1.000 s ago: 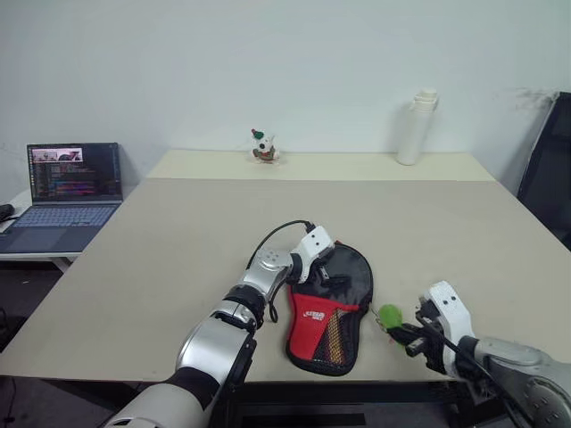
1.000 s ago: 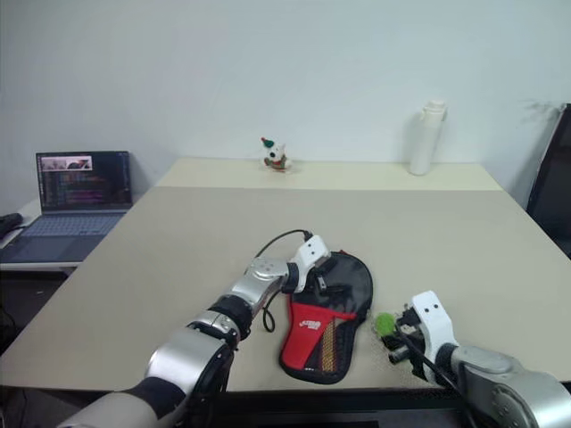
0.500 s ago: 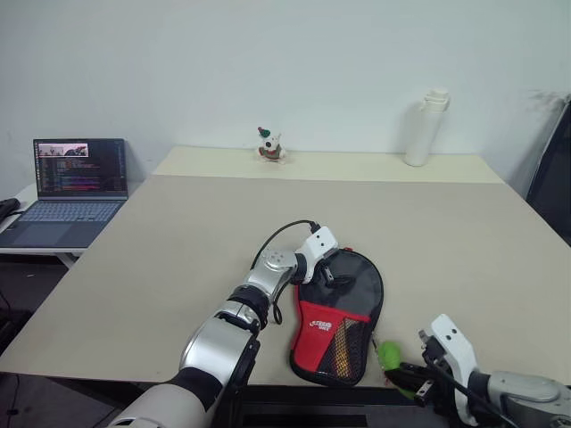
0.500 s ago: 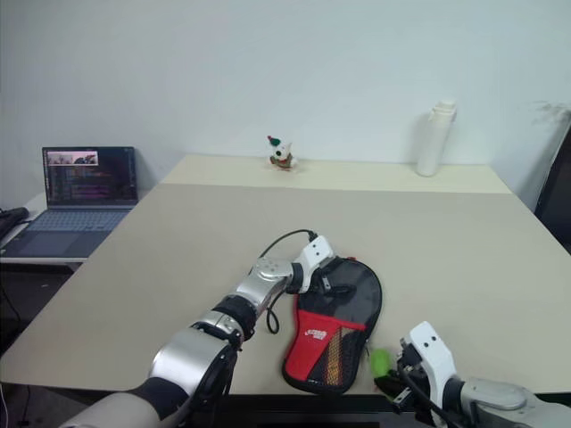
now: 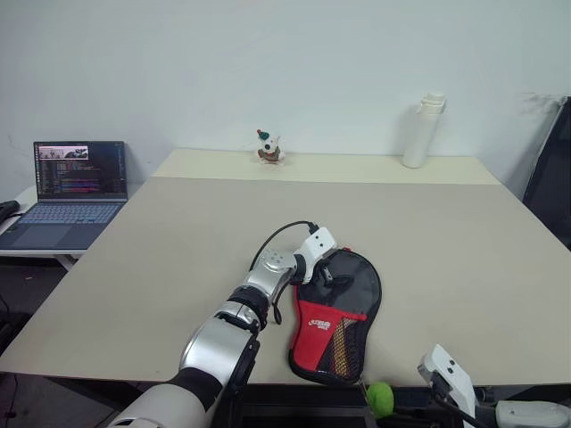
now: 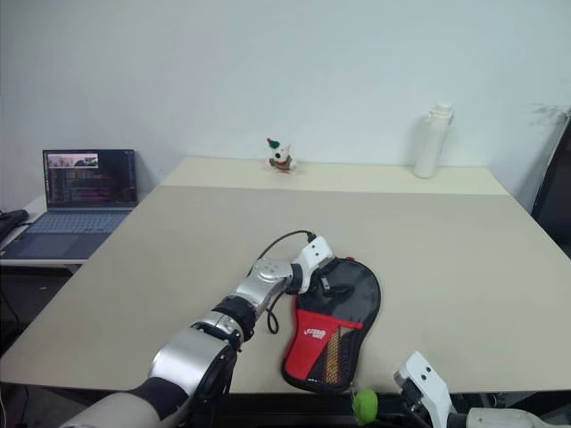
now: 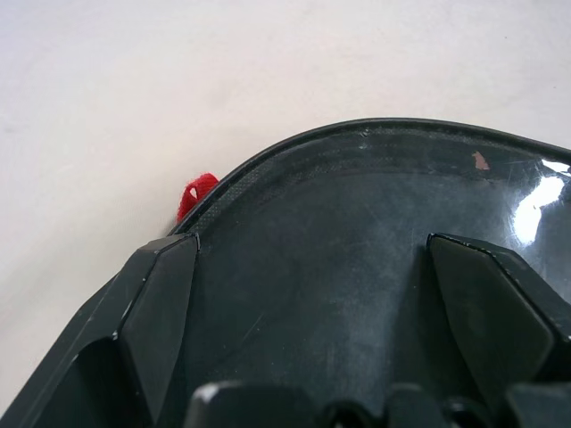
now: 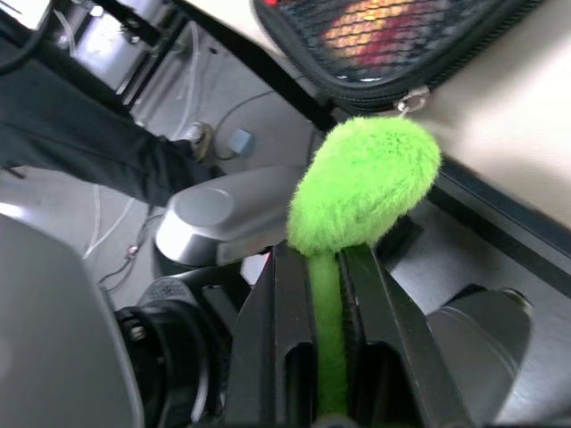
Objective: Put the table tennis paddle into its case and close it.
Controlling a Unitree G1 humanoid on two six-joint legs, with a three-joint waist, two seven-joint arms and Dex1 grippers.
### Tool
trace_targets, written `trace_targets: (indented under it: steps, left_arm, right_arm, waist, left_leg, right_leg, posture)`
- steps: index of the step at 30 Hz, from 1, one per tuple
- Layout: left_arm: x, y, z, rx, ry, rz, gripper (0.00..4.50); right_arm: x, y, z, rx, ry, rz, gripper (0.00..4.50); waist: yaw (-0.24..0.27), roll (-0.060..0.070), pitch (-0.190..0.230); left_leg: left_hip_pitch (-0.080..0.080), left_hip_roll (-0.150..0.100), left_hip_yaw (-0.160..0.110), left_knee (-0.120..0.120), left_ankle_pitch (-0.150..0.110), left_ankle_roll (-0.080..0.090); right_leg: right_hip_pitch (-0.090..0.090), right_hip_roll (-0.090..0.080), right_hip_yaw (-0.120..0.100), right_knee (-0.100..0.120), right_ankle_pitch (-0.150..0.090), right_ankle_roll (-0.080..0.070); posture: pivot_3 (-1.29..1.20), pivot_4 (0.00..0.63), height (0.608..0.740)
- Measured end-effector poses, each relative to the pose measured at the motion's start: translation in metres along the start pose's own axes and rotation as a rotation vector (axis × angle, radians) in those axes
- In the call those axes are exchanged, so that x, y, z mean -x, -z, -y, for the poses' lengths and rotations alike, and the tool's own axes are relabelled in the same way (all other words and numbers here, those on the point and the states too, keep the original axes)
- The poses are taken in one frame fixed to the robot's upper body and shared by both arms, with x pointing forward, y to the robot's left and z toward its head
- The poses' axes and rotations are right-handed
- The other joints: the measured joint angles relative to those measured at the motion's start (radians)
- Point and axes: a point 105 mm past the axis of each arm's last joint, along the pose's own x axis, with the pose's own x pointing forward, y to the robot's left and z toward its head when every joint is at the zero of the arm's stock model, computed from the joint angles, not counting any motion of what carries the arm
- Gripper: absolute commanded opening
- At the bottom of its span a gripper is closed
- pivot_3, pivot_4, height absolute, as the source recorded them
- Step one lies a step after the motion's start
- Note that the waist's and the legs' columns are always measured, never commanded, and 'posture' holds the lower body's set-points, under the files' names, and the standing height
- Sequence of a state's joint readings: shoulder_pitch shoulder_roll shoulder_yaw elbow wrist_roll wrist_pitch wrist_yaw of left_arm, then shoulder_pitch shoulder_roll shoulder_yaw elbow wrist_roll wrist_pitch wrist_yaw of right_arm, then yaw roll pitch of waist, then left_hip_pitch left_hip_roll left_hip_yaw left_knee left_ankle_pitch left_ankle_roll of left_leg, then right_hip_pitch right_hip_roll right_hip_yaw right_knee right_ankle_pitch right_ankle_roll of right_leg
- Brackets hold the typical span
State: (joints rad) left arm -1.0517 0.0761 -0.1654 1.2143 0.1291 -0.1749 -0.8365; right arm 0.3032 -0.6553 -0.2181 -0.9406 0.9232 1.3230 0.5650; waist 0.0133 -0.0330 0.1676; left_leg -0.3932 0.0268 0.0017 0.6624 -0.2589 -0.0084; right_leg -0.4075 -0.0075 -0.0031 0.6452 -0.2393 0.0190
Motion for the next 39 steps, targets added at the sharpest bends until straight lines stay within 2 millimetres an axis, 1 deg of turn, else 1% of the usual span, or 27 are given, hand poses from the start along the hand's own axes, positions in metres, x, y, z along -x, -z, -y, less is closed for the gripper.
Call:
trace_targets:
  steps: [4,6,7,11,13,16,18,21,23,24,25,26,28,31,32,33,35,37,39]
  left_arm:
    - [0.0,0.0,0.0,0.0,0.0,0.0,4.5]
    - [0.0,0.0,0.0,0.0,-0.001,-0.001,4.5]
    - [0.0,0.0,0.0,0.001,-0.002,-0.001,4.5]
    - [0.0,0.0,0.0,0.001,-0.002,-0.001,4.5]
    - [0.0,0.0,0.0,0.003,-0.003,-0.002,4.5]
    - [0.0,0.001,0.0,0.004,-0.004,-0.001,4.5]
    - [0.001,0.001,0.0,0.002,-0.005,0.001,4.5]
    - [0.005,0.002,-0.002,0.0,0.001,0.007,4.5]
    - [0.011,0.005,-0.003,0.005,0.018,0.011,4.5]
    - [0.019,0.007,-0.006,0.017,0.028,0.023,4.5]
    - [0.025,0.01,-0.007,0.029,0.036,0.029,4.5]
    - [0.034,0.013,-0.009,0.05,0.047,0.04,4.5]
    - [0.055,0.021,-0.013,0.072,0.061,0.059,4.5]
    - [0.098,0.037,-0.019,0.135,0.037,0.079,4.5]
    - [0.103,0.038,-0.018,0.147,0.033,0.083,4.5]
    - [0.118,0.041,-0.016,0.154,0.009,0.089,4.5]
    - [0.142,0.046,-0.006,0.172,-0.018,0.092,4.5]
    - [0.159,0.047,0.005,0.196,-0.033,0.093,4.5]
    - [0.167,0.039,0.01,0.204,-0.055,0.116,4.5]
  right_arm:
    - [-0.005,-0.003,-0.002,0.019,-0.011,0.01,0.0]
    - [-0.005,-0.006,-0.001,0.031,-0.008,0.017,0.69]
    - [-0.005,-0.008,-0.001,0.039,-0.008,0.018,0.93]
    - [-0.003,-0.013,-0.002,0.058,-0.028,0.021,2.23]
    - [0.002,-0.022,0.0,0.062,-0.037,0.058,2.23]
    - [0.013,-0.039,0.005,0.068,-0.055,0.107,2.23]
    - [0.021,-0.056,0.013,0.08,-0.044,0.155,2.23]
    - [0.028,-0.084,0.031,0.115,0.028,0.239,2.23]
    - [0.033,-0.104,0.05,0.152,0.114,0.301,2.23]
    - [0.034,-0.117,0.061,0.177,0.163,0.337,2.23]
    - [0.037,-0.125,0.068,0.193,0.201,0.364,2.23]
    - [0.038,-0.134,0.077,0.22,0.238,0.392,2.23]
    - [0.037,-0.146,0.086,0.268,0.259,0.43,2.23]
    - [0.033,-0.157,0.105,0.327,0.291,0.475,2.23]
    - [0.032,-0.156,0.109,0.331,0.298,0.476,2.23]
    - [0.027,-0.161,0.114,0.344,0.285,0.484,2.23]
    - [0.021,-0.173,0.124,0.367,0.273,0.517,2.23]
    - [0.02,-0.175,0.137,0.365,0.273,0.525,2.23]
    - [0.017,-0.175,0.145,0.374,0.258,0.515,2.23]
  waist:
    - [0.0,0.0,0.0]
    - [0.0,0.0,0.0]
    - [-0.001,0.0,0.0]
    - [-0.002,0.0,0.0]
    - [-0.002,0.0,0.0]
    - [-0.003,0.0,0.0]
    - [-0.005,0.0,0.0]
    - [-0.008,0.0,0.0]
    - [-0.014,0.0,0.0]
    - [-0.019,0.0,0.0]
    - [-0.021,0.0,0.001]
    - [-0.023,0.0,0.001]
    - [-0.029,0.0,0.001]
    - [-0.039,0.002,0.003]
    - [-0.039,0.003,0.003]
    - [-0.039,0.003,0.003]
    - [-0.044,0.004,0.004]
    - [-0.043,0.004,0.005]
    - [-0.032,0.004,0.006]
  left_leg:
    - [0.0,0.0,-0.001,0.0,0.0,0.0]
    - [0.0,0.0,0.0,0.0,0.0,0.0]
    - [0.0,0.0,-0.001,0.0,0.0,0.0]
    - [0.0,0.0,-0.001,0.0,0.0,0.0]
    - [0.0,0.0,-0.001,0.0,0.0,0.0]
    - [0.0,0.0,-0.001,0.0,0.0,0.0]
    - [0.0,0.0,-0.001,0.0,0.0,0.0]
    - [0.0,0.0,-0.001,0.0,0.0,0.0]
    - [0.0,0.0,-0.001,0.0,0.0,0.0]
    - [0.0,0.0,0.0,0.0,0.0,0.0]
    - [0.0,0.0,0.0,-0.001,0.0,0.0]
    - [-0.001,0.0,0.0,-0.001,0.0,0.0]
    - [-0.002,0.001,0.0,-0.002,0.0,0.0]
    - [-0.005,0.003,-0.001,-0.002,0.0,0.0]
    - [-0.006,0.003,-0.002,-0.002,0.0,0.0]
    - [-0.006,0.003,-0.001,-0.002,0.0,0.0]
    - [-0.005,0.005,0.0,-0.002,0.0,0.0]
    - [-0.005,0.003,0.001,-0.001,0.0,0.0]
    - [-0.005,0.001,0.002,0.0,0.0,0.0]
  right_leg:
    - [0.0,0.0,-0.001,0.0,0.0,0.0]
    - [0.0,0.0,-0.001,0.0,0.0,0.0]
    - [0.0,0.0,-0.001,0.0,0.0,0.0]
    - [0.0,-0.001,-0.002,0.0,0.0,0.0]
    - [0.001,-0.001,-0.002,0.0,0.0,0.0]
    - [0.001,-0.001,-0.002,0.0,0.0,0.0]
    - [0.001,-0.002,-0.002,0.0,0.0,0.0]
    - [0.001,-0.001,-0.002,0.0,0.0,0.0]
    - [0.001,-0.001,-0.002,0.0,0.0,0.0]
    - [0.0,0.0,-0.001,0.0,0.0,0.0]
    - [-0.001,0.001,-0.001,0.0,0.0,0.0]
    - [-0.001,0.002,-0.001,0.001,0.0,0.0]
    - [-0.003,0.004,-0.001,0.001,0.0,-0.001]
    - [-0.007,0.005,0.0,0.003,-0.001,-0.003]
    - [-0.008,0.005,0.001,0.004,-0.001,-0.003]
    - [-0.009,0.005,0.003,0.004,-0.001,-0.003]
    - [-0.011,0.004,0.01,0.005,0.0,-0.004]
    - [-0.012,0.002,0.013,0.006,0.001,-0.006]
    - [-0.012,0.0,0.013,0.007,0.001,-0.004]
  posture:
    - [0.0,0.15,0.74]
    - [0.0,0.15,0.74]
    - [0.0,0.15,0.74]
    - [0.0,0.15,0.74]
    - [0.0,0.15,0.74]
    - [0.0,0.15,0.74]
    - [0.0,0.15,0.74]
    - [0.0,0.15,0.74]
    - [0.0,0.15,0.74]
    - [0.0,0.15,0.74]
    - [0.0,0.15,0.74]
    - [0.0,0.15,0.74]
    - [0.0,0.15,0.74]
    - [0.0,0.15,0.74]
    - [0.0,0.15,0.74]
    - [0.0,0.15,0.74]
    - [0.0,0.15,0.74]
    - [0.0,0.15,0.74]
    - [0.0,0.15,0.74]
